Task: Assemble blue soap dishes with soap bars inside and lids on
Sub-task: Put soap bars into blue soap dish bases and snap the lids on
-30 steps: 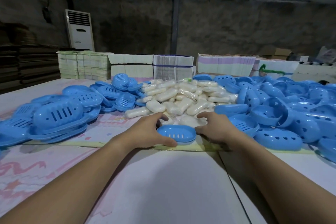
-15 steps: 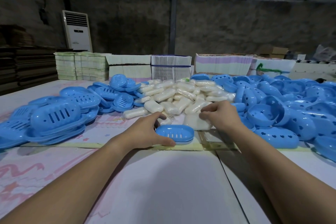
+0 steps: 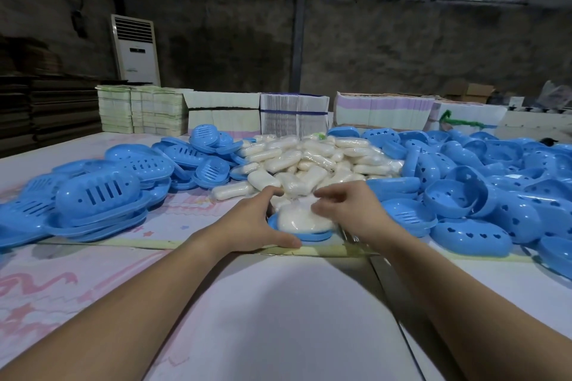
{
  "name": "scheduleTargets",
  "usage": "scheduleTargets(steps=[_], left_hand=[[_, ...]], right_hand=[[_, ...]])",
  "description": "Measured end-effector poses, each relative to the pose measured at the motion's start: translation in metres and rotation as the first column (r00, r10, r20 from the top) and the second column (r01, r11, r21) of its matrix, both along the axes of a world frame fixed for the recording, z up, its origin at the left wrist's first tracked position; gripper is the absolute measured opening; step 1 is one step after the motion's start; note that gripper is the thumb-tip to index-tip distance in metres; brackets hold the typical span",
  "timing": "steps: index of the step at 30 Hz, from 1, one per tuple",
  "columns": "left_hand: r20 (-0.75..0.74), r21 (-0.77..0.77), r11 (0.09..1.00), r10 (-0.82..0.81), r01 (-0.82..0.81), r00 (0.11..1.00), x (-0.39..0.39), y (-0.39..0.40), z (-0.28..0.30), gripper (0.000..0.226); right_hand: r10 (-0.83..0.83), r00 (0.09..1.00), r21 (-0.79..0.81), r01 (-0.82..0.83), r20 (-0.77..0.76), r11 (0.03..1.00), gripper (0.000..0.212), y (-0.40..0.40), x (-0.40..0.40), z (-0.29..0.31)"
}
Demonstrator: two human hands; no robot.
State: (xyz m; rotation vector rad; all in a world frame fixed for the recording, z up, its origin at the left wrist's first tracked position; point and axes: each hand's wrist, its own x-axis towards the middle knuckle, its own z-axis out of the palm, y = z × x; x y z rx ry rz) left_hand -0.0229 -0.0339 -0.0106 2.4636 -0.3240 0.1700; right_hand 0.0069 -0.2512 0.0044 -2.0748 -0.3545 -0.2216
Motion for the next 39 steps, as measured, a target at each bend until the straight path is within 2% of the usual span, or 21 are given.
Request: scheduleTargets(steps=[1, 2, 3, 6, 10, 12, 17, 22, 26, 28, 30, 33, 36, 39], left_hand=[[-0.004, 0.004, 1.000, -0.001, 0.001, 1.000, 0.000, 0.000, 0.001, 0.096], [-0.004, 0.007, 1.000, -0.001, 0.001, 1.000, 0.000, 0.000, 0.001, 0.094], [-0.001, 0.008, 1.000, 0.001, -0.001, 1.000, -0.001, 0.001, 0.001, 0.090], [0.005, 0.004, 1.000, 0.006, -0.006, 1.000, -0.001, 0.001, 0.000, 0.082], [0.006, 0.004, 1.000, 0.013, -0.013, 1.000, 0.000, 0.000, 0.000, 0.077], [0.012, 0.000, 1.000, 0.018, -0.018, 1.000, 0.000, 0.000, -0.001, 0.074], [0.022, -0.022, 1.000, 0.014, -0.014, 1.000, 0.001, -0.001, -0.003, 0.062], [0.036, -0.031, 0.999, 0.025, -0.024, 0.999, -0.001, -0.001, -0.003, 0.061], [0.044, -0.028, 0.999, 0.045, -0.044, 0.998, -0.001, -0.003, -0.003, 0.058], [0.047, -0.026, 0.999, 0.049, -0.048, 0.998, -0.001, -0.005, -0.004, 0.060], [0.050, -0.015, 0.999, 0.051, -0.051, 0.997, -0.002, -0.005, -0.004, 0.062], [0.049, 0.000, 0.999, 0.054, -0.054, 0.997, -0.001, -0.004, -0.003, 0.062], [0.047, 0.012, 0.999, 0.045, -0.046, 0.998, -0.001, -0.005, -0.003, 0.061], [0.043, 0.006, 0.999, 0.036, -0.036, 0.998, -0.001, -0.005, -0.003, 0.063]], right_hand=[[-0.019, 0.997, -0.163, 0.032, 0.075, 0.986, 0.029, 0.006, -0.002, -0.004], [-0.025, 0.990, -0.249, 0.059, 0.140, 0.967, 0.032, 0.010, -0.004, -0.006], [-0.025, 0.985, -0.263, 0.070, 0.173, 0.962, 0.034, 0.013, -0.005, -0.005], [-0.058, 0.977, -0.237, 0.108, 0.207, 0.965, 0.022, 0.006, -0.005, 0.001], [-0.061, 0.992, -0.252, 0.087, 0.110, 0.964, 0.005, -0.006, -0.001, 0.002], [-0.034, 0.997, -0.265, 0.050, 0.066, 0.963, 0.008, -0.005, -0.001, 0.001], [-0.015, 0.992, -0.296, 0.051, 0.124, 0.954, 0.010, -0.001, -0.003, -0.001], [0.000, 0.987, -0.301, 0.049, 0.160, 0.952, 0.011, 0.005, -0.005, -0.004], [0.013, 0.994, -0.294, 0.020, 0.112, 0.956, 0.011, 0.000, -0.004, -0.003], [-0.028, 0.992, -0.317, 0.066, 0.123, 0.946, 0.015, -0.002, -0.004, 0.000], [-0.141, 0.973, -0.377, 0.202, 0.182, 0.904, 0.020, -0.007, -0.002, 0.006], [-0.284, 0.930, -0.583, 0.367, 0.232, 0.725, 0.035, -0.023, 0.002, 0.014], [-0.352, 0.921, -0.730, 0.354, 0.166, 0.584, 0.037, -0.037, 0.004, 0.016], [-0.352, 0.927, -0.745, 0.327, 0.132, 0.581, 0.036, -0.039, 0.006, 0.015]])
